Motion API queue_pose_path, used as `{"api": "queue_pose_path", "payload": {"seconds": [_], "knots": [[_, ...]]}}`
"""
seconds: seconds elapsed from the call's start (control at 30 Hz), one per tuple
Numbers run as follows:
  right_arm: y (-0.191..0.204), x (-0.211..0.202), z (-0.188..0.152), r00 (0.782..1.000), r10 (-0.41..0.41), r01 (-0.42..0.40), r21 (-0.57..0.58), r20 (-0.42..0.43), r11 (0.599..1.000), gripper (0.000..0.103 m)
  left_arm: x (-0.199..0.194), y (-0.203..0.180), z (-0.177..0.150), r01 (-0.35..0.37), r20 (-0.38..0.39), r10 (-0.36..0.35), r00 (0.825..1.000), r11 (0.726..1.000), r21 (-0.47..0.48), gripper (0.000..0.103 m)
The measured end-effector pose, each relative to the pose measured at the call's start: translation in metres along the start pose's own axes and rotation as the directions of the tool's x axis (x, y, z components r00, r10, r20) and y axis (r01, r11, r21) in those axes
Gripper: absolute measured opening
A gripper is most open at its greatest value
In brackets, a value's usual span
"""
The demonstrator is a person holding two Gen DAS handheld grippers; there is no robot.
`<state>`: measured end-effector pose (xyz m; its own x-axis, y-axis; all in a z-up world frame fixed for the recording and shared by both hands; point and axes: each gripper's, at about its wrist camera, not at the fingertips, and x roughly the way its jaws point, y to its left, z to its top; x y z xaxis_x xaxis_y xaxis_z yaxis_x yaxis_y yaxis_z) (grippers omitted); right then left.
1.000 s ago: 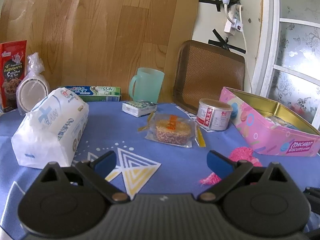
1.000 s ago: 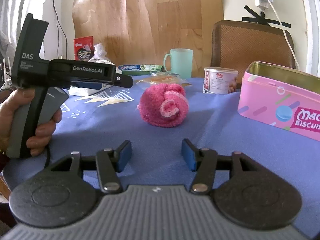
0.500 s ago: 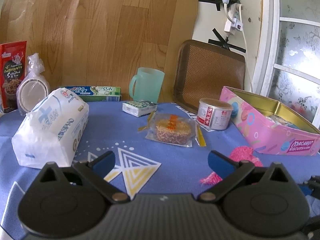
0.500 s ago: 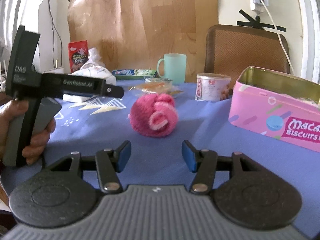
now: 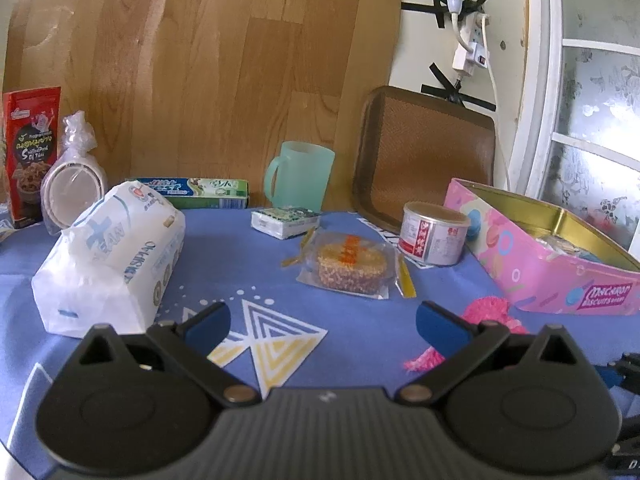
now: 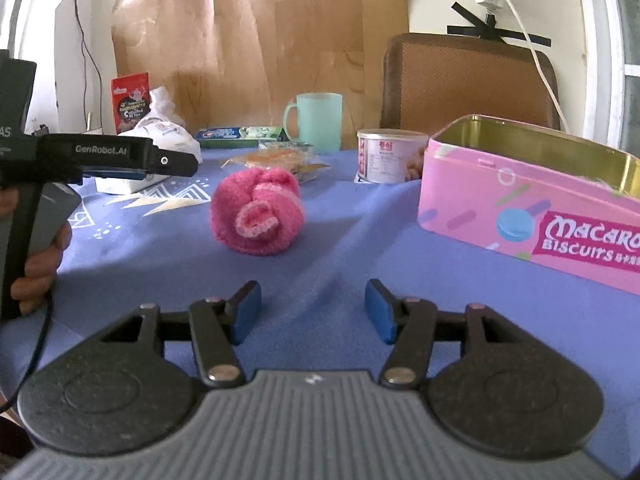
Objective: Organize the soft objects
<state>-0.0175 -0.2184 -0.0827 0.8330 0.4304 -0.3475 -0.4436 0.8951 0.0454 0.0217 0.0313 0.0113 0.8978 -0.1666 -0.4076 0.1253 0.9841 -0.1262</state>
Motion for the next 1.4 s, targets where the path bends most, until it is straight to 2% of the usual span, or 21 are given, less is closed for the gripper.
{"api": "queue_pose_path", "payload": {"seconds": [0.27, 1.4], "knots": [[-0.0023, -0.0001, -0.0025, 1.000, 0.020, -0.020, -0.013, 0.018, 1.000, 0.065, -0.0009, 0.0038, 0.0004, -0.003, 0.011, 0.003, 1.000, 1.000, -0.024, 0.103], [-0.0034, -0.0001, -0.0033, 1.000, 0.024, -0.024, -0.014, 0.020, 1.000, 0.067, -0.0032, 0.0034, -0.0006, 0.013, 0.022, -0.012, 1.000, 0.999, -0.032, 0.103]]}}
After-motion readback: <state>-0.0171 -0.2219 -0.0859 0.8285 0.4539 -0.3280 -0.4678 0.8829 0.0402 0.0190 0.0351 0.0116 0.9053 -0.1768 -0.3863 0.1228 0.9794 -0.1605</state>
